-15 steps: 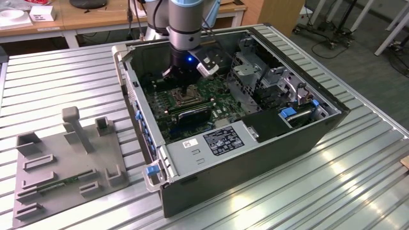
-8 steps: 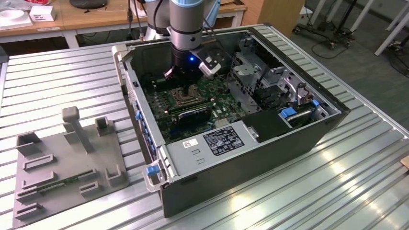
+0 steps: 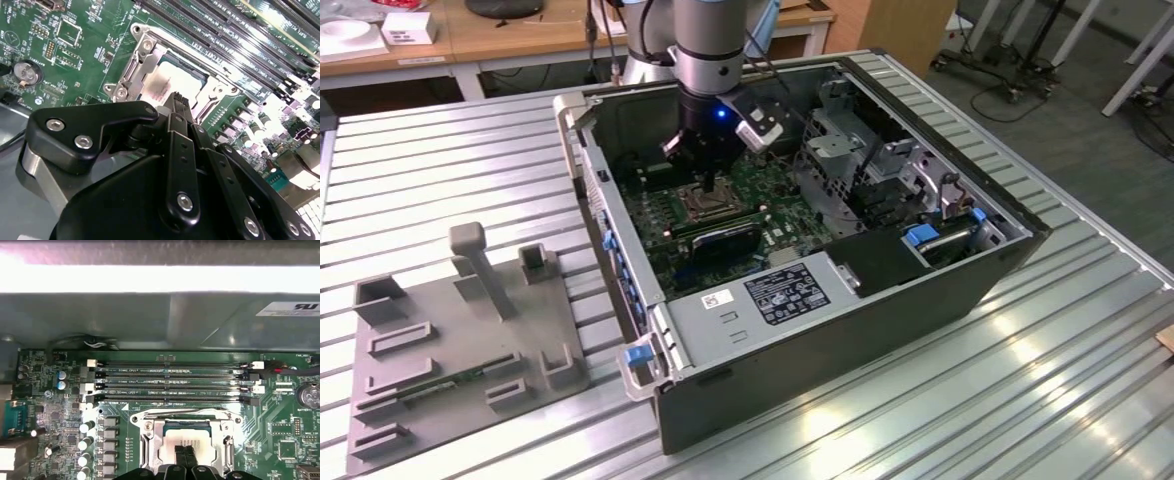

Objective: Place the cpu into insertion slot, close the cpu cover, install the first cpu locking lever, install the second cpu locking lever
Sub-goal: 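Install the first cpu locking lever, then install the second cpu locking lever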

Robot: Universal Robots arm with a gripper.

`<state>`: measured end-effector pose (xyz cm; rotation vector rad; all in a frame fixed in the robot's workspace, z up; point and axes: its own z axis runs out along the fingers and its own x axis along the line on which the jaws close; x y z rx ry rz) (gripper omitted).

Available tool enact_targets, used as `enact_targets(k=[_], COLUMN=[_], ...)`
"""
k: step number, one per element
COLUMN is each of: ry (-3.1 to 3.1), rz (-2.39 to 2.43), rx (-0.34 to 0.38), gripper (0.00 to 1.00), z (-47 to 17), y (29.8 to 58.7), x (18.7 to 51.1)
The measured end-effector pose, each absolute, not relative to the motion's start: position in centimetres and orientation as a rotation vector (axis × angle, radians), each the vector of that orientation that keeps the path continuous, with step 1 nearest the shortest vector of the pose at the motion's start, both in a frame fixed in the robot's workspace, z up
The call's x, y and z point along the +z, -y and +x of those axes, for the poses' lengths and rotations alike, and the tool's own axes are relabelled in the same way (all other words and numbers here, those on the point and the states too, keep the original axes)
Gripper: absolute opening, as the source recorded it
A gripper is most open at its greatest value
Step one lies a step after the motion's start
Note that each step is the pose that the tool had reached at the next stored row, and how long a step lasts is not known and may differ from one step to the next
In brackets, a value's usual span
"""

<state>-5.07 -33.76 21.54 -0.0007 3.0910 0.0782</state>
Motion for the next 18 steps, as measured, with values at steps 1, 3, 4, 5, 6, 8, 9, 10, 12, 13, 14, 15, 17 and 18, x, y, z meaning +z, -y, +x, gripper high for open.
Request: enact_targets(k=[1,3,4,5,6,8,9,10,12,13,14,15,17,18], ry=[-3.091,-3.091,-3.091,-3.091,-3.091,-3.091,-3.091,-3.091,-3.091,-3.091,-3.091,-3.091,-3.091,-3.091], rz=[-0.001,-0.001,-0.001,-0.001,-0.001,-0.001,-0.001,-0.001,-0.001,-0.001,-0.001,-0.001,-0.001,-0.001], rx=[0.078,0.079,0.078,0.078,0.078,0.078,0.078,0.079,0.079,0.079,0.079,0.079,0.079,0.079], gripper=[0.11,0.11,0.11,0.11,0.11,0.11,0.11,0.11,0.11,0.11,0.11,0.11,0.11,0.11], z=[-5.07,-5.06,-5.03,-4.99,-4.94,-4.88,-4.88,-4.82,-4.82,-4.82,-4.82,-4.82,-4.82,-4.82], y=[33.75,33.75,33.76,33.76,33.76,33.76,33.76,33.76,33.76,33.76,33.76,33.76,33.76,33.76], x=[21.54,21.54,21.54,21.55,21.55,21.55,21.55,21.55,21.55,21.55,21.55,21.55,21.55,21.54])
